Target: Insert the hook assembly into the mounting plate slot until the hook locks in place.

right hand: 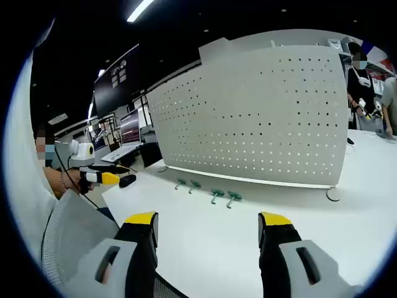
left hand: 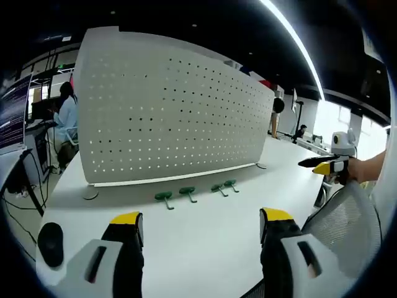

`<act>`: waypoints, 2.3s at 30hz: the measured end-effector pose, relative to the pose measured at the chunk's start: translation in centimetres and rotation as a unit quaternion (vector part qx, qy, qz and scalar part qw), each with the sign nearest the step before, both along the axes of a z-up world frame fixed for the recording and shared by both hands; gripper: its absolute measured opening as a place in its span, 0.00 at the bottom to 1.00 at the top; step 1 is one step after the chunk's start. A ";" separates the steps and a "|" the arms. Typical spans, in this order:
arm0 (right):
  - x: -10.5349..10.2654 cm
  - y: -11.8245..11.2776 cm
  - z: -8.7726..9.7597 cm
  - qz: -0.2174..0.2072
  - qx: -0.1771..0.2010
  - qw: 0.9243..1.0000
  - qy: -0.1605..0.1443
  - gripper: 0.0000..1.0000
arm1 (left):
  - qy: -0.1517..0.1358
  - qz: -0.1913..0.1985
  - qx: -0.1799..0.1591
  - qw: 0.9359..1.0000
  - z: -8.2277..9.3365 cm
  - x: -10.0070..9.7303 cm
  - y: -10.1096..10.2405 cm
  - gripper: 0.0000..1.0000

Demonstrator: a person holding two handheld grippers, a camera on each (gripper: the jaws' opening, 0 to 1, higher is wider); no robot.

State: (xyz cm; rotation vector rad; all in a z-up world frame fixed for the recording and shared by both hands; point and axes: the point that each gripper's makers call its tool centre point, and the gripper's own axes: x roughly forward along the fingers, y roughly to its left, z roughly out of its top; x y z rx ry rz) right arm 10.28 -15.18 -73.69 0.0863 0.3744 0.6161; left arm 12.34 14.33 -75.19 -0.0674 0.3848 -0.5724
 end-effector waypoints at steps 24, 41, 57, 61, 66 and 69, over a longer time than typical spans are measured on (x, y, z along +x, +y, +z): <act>0.2 0.0 -0.1 0.000 0.001 1.000 0.002 0.63 | 0.001 0.002 0.000 1.000 -0.1 0.1 0.1 0.79; 0.2 0.0 -0.1 -0.001 0.002 1.000 0.002 0.63 | 0.001 0.003 -0.001 1.000 -0.1 0.0 0.0 0.79; 0.3 0.0 -0.1 -0.001 0.002 1.000 0.002 0.63 | 0.003 0.002 0.000 1.000 -0.2 0.2 0.0 0.78; 0.3 -0.1 0.0 -0.001 0.001 1.000 0.001 0.63 | 0.001 -0.002 0.001 1.000 -0.2 0.2 -0.2 0.78; 0.4 0.0 0.2 0.000 0.000 1.000 -0.001 0.63 | 0.000 -0.004 0.003 1.000 -0.1 0.4 -0.2 0.77; 0.5 0.1 0.3 0.003 -0.002 1.000 -0.002 0.63 | 0.001 -0.004 0.005 1.000 -0.1 0.6 0.0 0.77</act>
